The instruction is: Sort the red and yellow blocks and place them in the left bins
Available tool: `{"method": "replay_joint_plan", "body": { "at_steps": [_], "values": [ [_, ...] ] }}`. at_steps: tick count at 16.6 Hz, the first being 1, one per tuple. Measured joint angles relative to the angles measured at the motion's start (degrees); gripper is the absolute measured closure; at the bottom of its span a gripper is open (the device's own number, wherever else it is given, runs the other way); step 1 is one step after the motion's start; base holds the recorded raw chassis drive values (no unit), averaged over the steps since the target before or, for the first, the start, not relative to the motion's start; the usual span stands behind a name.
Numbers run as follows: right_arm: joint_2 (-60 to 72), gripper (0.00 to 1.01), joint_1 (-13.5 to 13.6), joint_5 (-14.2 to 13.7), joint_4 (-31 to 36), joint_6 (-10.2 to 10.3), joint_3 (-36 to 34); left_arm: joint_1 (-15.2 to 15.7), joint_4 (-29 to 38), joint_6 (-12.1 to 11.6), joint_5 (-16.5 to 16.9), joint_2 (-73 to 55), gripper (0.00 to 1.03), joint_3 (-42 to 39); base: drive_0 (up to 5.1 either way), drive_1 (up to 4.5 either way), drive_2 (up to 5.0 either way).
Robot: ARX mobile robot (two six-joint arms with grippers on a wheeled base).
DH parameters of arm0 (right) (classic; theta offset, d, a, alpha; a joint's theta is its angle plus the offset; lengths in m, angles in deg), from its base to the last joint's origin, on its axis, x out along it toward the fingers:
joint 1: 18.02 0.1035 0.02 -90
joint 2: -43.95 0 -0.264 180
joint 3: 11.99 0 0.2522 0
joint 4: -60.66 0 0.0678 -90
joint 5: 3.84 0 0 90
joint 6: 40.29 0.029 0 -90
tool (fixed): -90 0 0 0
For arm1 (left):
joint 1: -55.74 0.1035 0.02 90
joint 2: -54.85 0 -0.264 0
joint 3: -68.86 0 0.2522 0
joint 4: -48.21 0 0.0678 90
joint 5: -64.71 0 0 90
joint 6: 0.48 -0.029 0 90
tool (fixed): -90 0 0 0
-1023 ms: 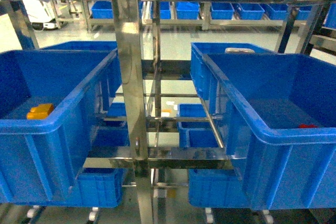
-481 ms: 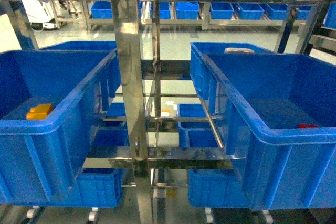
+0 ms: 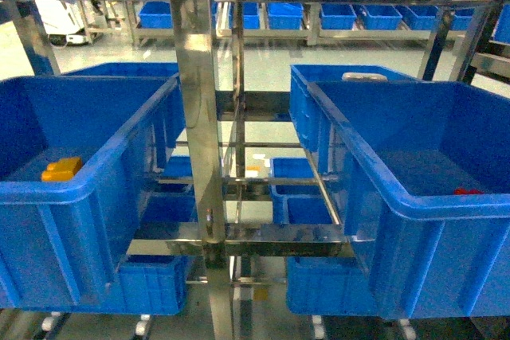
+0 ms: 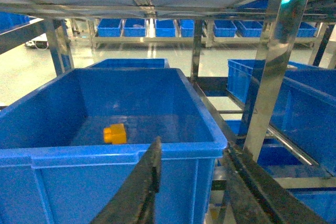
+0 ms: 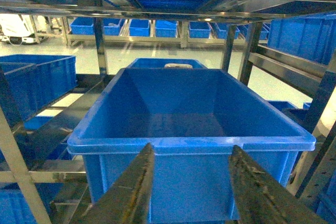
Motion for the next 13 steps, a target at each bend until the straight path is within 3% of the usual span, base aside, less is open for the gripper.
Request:
{"method": "replay_joint_plan", "body": {
  "at_steps": [7, 8, 13],
  "values": [
    [0.0, 0.02, 0.0, 0.0, 0.0, 0.0, 0.0, 0.0, 0.0, 0.0, 0.0, 0.0, 0.11, 0.0, 0.0, 0.0, 0.0],
    [0.0, 0.01, 0.0, 0.0, 0.0, 0.0, 0.0, 0.0, 0.0, 0.0, 0.0, 0.0, 0.04, 0.0, 0.0, 0.0, 0.0],
    [0.0, 0.03, 0.0, 0.0, 0.0, 0.0, 0.0, 0.0, 0.0, 0.0, 0.0, 0.0, 0.05, 0.0, 0.0, 0.0, 0.0]
  ]
}}
